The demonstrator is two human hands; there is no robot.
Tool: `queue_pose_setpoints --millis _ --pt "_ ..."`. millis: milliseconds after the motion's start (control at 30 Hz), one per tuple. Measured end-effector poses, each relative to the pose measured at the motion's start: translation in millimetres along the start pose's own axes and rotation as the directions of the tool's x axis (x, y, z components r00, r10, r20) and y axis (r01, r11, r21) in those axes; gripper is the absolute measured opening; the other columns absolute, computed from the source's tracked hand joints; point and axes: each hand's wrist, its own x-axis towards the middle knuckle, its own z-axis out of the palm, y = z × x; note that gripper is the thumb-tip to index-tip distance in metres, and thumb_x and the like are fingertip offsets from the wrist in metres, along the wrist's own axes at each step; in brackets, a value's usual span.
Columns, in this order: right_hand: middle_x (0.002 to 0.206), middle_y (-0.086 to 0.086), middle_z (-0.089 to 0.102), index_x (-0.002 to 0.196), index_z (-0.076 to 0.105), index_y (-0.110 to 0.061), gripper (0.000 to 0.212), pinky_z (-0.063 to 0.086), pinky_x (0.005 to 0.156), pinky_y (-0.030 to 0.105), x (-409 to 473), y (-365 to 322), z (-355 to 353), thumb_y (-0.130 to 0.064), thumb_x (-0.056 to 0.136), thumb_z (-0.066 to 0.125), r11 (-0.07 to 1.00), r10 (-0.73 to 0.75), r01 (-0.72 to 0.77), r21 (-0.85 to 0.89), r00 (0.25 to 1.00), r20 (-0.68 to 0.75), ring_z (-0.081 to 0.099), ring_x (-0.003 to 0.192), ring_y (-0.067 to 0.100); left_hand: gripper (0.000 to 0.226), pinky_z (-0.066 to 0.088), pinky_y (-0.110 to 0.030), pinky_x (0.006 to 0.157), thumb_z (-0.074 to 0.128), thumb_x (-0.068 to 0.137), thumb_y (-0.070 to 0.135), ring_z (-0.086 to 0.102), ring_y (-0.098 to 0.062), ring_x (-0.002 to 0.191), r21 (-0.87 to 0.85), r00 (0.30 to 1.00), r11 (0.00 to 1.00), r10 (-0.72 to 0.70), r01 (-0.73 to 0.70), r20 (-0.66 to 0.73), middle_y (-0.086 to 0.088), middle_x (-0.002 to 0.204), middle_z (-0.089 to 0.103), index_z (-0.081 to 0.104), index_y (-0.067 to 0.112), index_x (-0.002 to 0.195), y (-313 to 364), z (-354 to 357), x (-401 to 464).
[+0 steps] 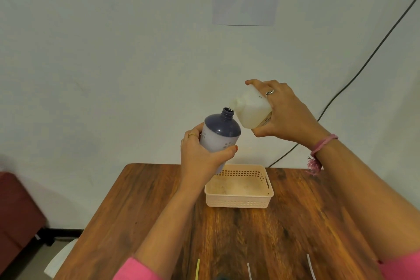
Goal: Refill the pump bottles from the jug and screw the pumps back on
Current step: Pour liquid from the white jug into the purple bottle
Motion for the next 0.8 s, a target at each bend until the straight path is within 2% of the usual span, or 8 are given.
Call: queue_pose_setpoints --millis 267,467,600,800 --pt "0.134 0.002 0.044 0.144 0.027 -0.031 0.103 0.040 0.079 0.029 -1.1 0.1 0.7 -0.030 0.058 0.084 1.000 -0.007 0.007 0.000 1.000 0.006 0.040 0.116 0.022 0.072 0.057 -0.030 0.079 0.091 0.060 0.028 0.056 -0.016 0.108 0.014 1.000 1.000 -0.002 0.002 -0.007 0.004 0.120 0.054 0.045 0.036 0.115 -7.3 1.8 0.5" --pt "0.134 0.001 0.043 0.144 0.028 -0.032 0.102 0.039 0.079 0.029 -1.4 -1.4 0.0 -0.030 0.058 0.083 1.000 -0.005 0.005 0.000 1.000 0.008 0.040 0.116 0.022 0.073 0.057 -0.029 0.078 0.091 0.059 0.029 0.057 -0.017 0.108 0.013 1.000 1.000 -0.002 0.002 -0.013 0.003 0.121 0.054 0.047 0.033 0.118 -8.5 2.5 1.6" --pt "0.133 0.000 0.044 0.143 0.029 -0.032 0.101 0.038 0.077 0.029 -1.0 -1.9 -0.7 -0.029 0.057 0.082 1.000 -0.005 0.005 0.013 1.000 0.002 0.040 0.116 0.022 0.069 0.058 -0.035 0.080 0.087 0.050 0.038 0.058 -0.016 0.107 0.012 1.000 1.000 0.004 -0.003 -0.025 0.005 0.118 0.056 0.048 0.043 0.107 -7.8 2.4 1.8" --pt "0.134 0.001 0.044 0.143 0.028 -0.032 0.101 0.037 0.077 0.030 -0.7 -1.9 -2.0 -0.030 0.058 0.082 1.000 -0.009 0.009 0.000 1.000 0.008 0.040 0.116 0.021 0.075 0.055 -0.026 0.076 0.084 0.049 0.041 0.057 -0.014 0.106 0.019 1.000 1.000 0.004 -0.004 -0.024 0.005 0.118 0.055 0.047 0.037 0.114 -8.0 2.7 1.9"
